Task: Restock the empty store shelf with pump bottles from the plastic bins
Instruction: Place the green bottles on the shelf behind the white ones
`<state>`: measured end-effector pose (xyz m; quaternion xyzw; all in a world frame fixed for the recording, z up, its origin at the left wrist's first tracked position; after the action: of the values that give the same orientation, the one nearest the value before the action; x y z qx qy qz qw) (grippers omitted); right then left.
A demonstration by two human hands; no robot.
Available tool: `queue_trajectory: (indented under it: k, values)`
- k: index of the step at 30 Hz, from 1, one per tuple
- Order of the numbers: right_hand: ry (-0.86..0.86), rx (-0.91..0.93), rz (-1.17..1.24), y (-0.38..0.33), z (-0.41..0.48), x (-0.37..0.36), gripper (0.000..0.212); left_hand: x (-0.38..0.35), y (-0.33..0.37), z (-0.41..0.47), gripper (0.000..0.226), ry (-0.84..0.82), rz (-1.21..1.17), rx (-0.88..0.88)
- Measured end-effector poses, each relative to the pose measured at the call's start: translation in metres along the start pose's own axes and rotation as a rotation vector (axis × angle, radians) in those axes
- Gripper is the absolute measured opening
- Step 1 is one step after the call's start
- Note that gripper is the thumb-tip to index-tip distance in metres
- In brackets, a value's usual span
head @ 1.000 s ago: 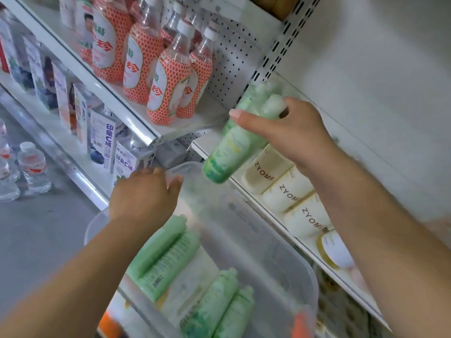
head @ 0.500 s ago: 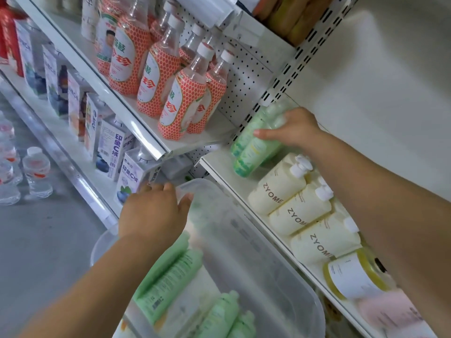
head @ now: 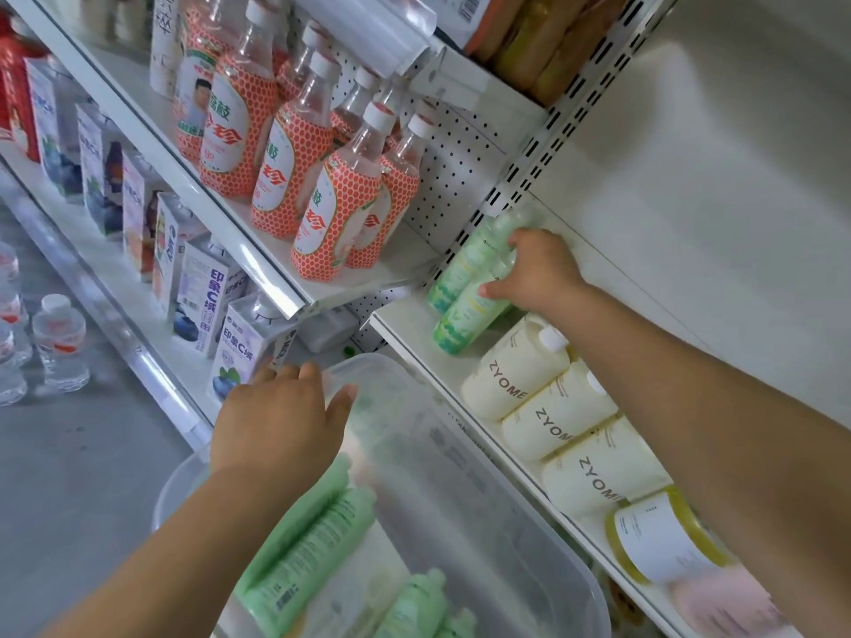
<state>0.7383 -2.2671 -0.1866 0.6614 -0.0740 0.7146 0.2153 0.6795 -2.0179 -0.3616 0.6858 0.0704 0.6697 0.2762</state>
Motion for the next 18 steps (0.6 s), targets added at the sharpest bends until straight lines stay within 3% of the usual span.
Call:
queue_trajectory:
  k: [11, 18]
  values:
    - [0.110, -0.106, 0.047, 0.016, 0.022, -0.007, 0.091, -0.002, 0.000, 0.001, 0.056, 0.015, -0.012, -0.009]
    - [0.065, -0.173, 0.064, 0.025, 0.035, -0.007, 0.099, -0.003, -0.001, 0.002, 0.056, 0.023, -0.002, -0.020]
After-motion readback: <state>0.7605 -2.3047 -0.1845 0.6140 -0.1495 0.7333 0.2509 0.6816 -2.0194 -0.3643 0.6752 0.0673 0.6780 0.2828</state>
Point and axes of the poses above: each hand's wrist, its own z-axis towards the middle knuckle, its own x-axis out of the back of the hand, y = z × x, the point moved 3 cm from there along z, towards the middle knuckle, and after that the axes turned 7 degrees about -z, right-handed, at the moved point
